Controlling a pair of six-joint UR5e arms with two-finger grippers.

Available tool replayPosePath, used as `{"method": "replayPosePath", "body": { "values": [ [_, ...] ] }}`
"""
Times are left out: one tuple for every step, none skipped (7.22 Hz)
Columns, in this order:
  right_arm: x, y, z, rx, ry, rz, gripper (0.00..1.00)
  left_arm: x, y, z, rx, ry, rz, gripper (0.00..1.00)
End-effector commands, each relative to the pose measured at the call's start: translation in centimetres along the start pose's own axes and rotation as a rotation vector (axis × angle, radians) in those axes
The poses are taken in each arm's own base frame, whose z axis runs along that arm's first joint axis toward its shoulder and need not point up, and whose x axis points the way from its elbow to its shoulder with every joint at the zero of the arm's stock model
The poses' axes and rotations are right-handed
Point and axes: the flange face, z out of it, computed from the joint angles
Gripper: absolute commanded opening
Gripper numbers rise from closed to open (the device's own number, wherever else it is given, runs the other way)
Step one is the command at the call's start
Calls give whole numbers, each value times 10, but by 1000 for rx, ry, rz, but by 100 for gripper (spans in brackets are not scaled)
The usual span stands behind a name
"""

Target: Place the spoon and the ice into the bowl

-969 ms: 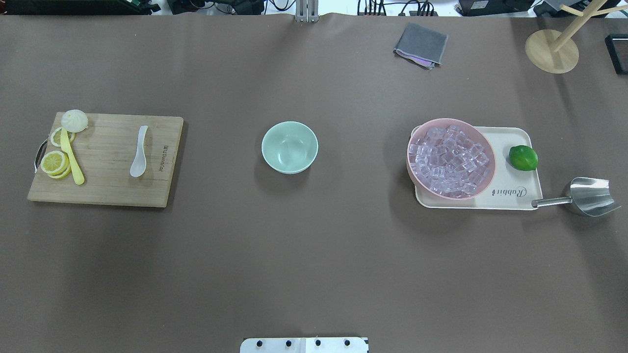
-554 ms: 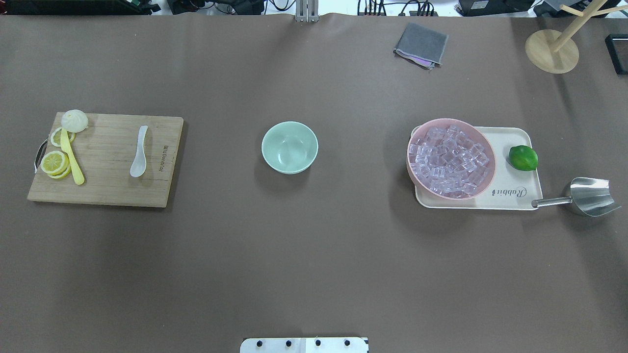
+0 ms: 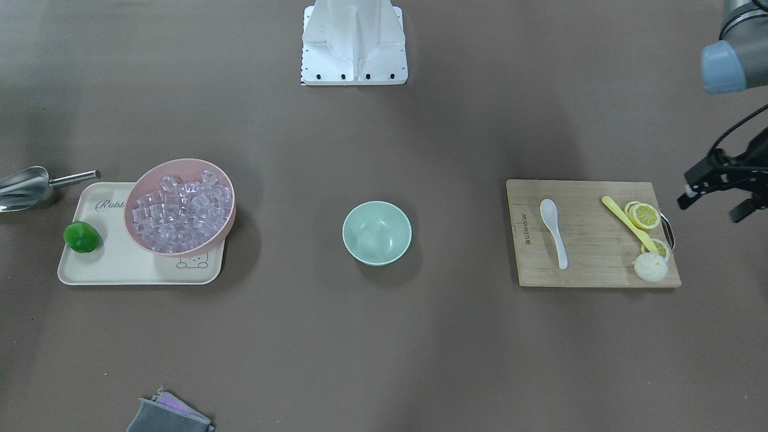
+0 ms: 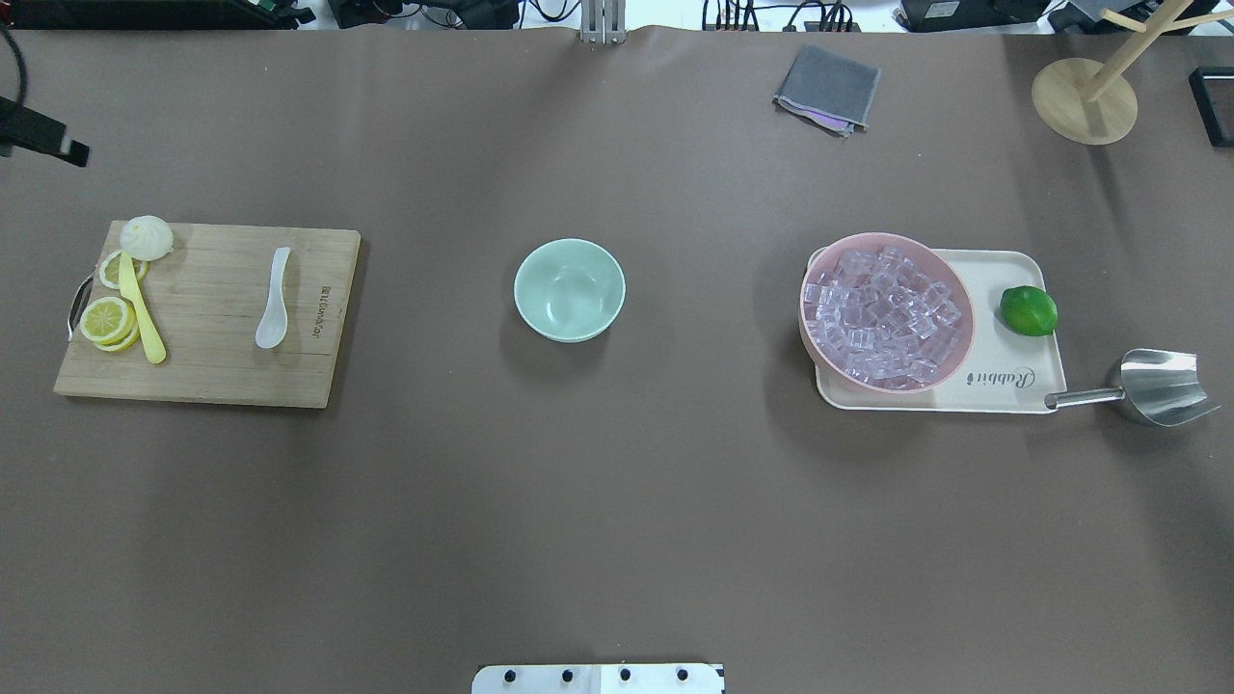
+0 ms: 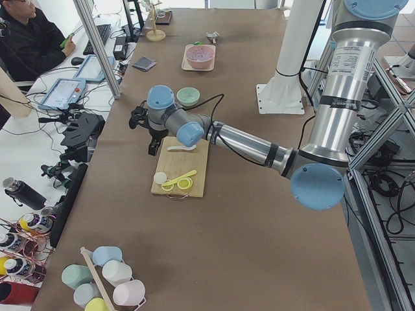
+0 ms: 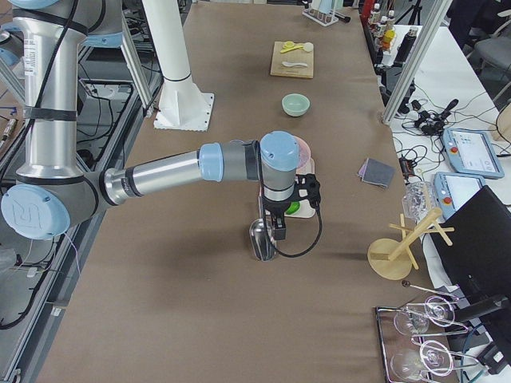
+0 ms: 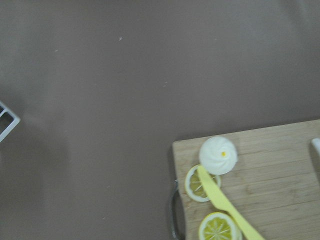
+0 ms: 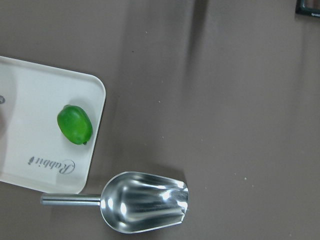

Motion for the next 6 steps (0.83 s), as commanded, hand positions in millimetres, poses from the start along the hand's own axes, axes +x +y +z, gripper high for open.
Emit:
{"method": "replayPosePath", "body": {
  "values": [
    [-19, -16, -1, 65, -46, 47, 100, 88, 17, 70, 82, -49, -133, 98],
    [-31, -23, 0, 81, -60, 78, 100, 106, 32, 94, 105, -81, -111, 98],
    [-48, -29, 7, 93, -75, 57, 100, 121, 48, 124, 111, -125, -80, 98],
    [-68, -36, 19, 89, -88, 101, 100, 129, 52, 142, 107, -148, -62, 98],
    [-87, -48, 23, 86, -102, 178, 100, 126, 53, 161, 98, -174, -61, 98],
    [-105, -57, 26, 75, -116, 232, 100, 134, 59, 170, 101, -170, -44, 98]
  ]
}}
